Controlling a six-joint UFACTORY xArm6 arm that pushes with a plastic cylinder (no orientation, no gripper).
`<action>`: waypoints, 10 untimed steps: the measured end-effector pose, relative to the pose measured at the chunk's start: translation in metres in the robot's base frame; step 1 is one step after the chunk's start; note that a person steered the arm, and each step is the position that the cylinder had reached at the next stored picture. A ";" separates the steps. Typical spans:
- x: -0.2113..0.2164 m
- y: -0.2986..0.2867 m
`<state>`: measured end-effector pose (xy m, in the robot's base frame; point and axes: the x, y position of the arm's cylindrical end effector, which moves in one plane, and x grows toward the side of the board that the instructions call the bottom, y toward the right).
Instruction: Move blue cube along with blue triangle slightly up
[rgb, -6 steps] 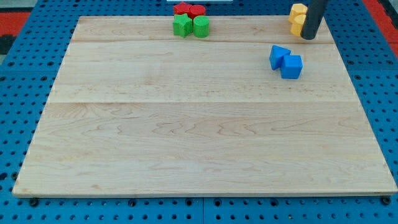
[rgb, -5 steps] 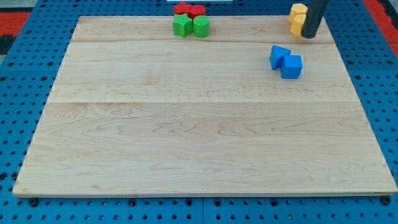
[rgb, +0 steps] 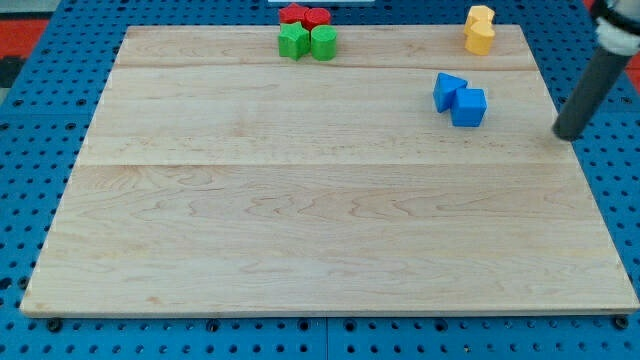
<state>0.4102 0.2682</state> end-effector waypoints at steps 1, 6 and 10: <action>-0.041 -0.048; -0.013 -0.080; -0.132 -0.125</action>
